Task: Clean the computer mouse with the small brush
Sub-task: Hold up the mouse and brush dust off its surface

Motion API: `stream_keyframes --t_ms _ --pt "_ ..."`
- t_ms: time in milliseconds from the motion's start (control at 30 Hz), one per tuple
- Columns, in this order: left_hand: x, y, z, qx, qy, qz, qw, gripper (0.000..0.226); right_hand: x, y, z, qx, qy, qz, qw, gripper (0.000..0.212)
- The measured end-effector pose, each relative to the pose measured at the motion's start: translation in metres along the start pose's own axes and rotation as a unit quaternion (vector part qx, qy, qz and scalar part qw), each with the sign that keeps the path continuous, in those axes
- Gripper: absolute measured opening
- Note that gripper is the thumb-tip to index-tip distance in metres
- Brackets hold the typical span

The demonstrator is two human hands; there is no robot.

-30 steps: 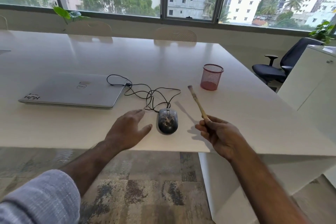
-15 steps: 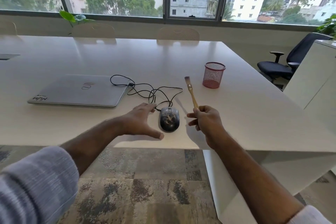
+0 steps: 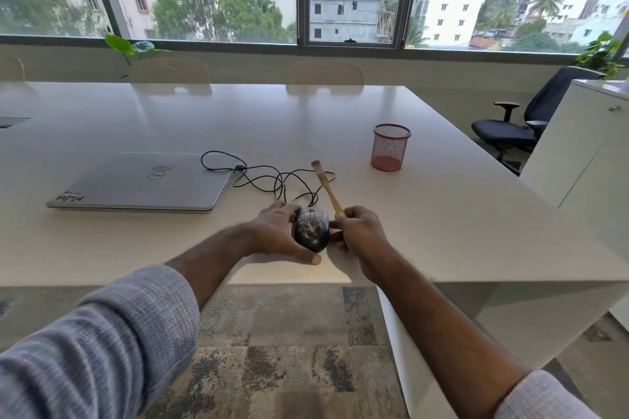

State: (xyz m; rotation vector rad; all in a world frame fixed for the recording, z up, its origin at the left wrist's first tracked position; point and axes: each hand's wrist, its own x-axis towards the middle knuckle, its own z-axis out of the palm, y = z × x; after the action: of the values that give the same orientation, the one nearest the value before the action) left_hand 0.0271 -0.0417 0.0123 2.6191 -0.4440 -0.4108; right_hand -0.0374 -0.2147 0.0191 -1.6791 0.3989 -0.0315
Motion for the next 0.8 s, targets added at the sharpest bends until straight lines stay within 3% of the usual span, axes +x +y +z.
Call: stream_keyframes --t_ms 300,600,800 --pt "-0.016 0.000 0.017 -0.084 0.084 -0.006 0.993 0.125 -0.014 0.000 -0.007 0.046 -0.028 0.022 0.998 0.014" --pt "-0.051 0.011 0.024 -0.212 0.088 0.019 0.973 0.117 -0.041 0.004 -0.013 0.094 -0.046 0.002 0.994 0.014" --pt "-0.082 0.014 0.036 -0.343 0.077 0.055 0.935 0.105 -0.070 0.008 -0.020 0.141 -0.069 -0.008 0.988 0.013"
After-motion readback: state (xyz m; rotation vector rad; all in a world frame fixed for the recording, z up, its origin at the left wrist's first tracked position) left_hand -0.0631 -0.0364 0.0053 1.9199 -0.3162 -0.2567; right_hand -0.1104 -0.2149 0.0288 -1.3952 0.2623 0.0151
